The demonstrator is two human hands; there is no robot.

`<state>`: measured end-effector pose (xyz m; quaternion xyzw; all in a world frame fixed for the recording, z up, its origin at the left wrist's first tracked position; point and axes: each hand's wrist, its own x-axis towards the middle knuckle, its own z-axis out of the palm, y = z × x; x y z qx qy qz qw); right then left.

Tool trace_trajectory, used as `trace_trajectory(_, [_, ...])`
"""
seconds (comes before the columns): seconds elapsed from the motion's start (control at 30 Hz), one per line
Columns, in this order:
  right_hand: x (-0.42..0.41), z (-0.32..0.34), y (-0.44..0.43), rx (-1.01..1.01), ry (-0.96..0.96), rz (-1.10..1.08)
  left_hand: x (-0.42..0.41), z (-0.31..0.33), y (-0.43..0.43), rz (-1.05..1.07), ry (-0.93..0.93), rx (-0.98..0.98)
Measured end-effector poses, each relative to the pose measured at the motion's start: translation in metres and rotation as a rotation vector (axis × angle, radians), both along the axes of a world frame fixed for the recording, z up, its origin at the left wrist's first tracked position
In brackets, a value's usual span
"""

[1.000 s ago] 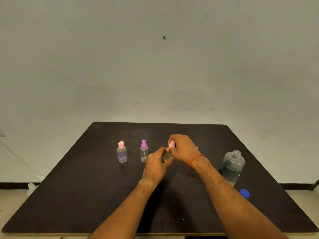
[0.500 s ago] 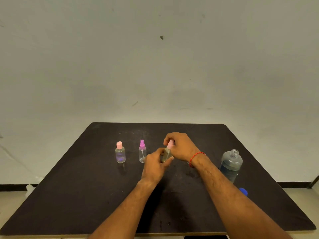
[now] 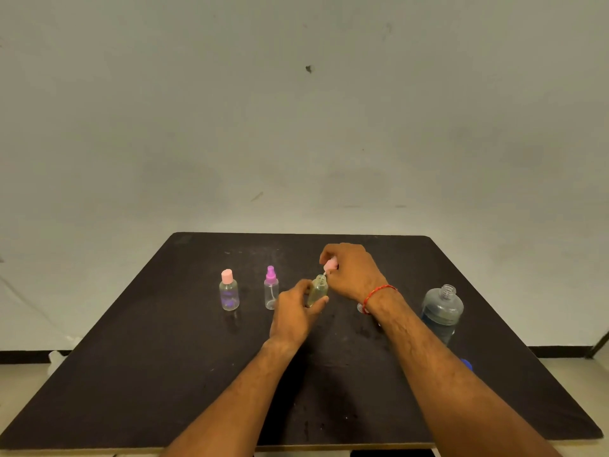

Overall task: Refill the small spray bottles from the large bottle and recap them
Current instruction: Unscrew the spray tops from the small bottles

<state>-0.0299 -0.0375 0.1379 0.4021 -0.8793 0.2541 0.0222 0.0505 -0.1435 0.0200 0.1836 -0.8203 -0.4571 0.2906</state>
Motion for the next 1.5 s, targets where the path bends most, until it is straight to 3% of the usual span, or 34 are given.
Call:
trace_trajectory(0.33, [-0.007,0.002,0.03,-0.233,0.057,-0.156,-0.022,-0.009,-0.008,0.116,-0.103,-0.059])
trace_trajectory(0.63, [-0.006,-0.079,0.028,-0.367,-0.039,-0.32,-0.032,-0.022,-0.011,0.116,-0.142,-0.051])
trace_trajectory(0.97, [-0.004,-0.139,0.013,-0.339,-0.152,-0.412,-0.037,-0.032,-0.015,0.079,-0.133,-0.022])
trace_trajectory(1.5, [-0.007,-0.143,0.002,-0.229,-0.127,-0.403,-0.045,-0.029,-0.018,0.096,-0.155,-0.014])
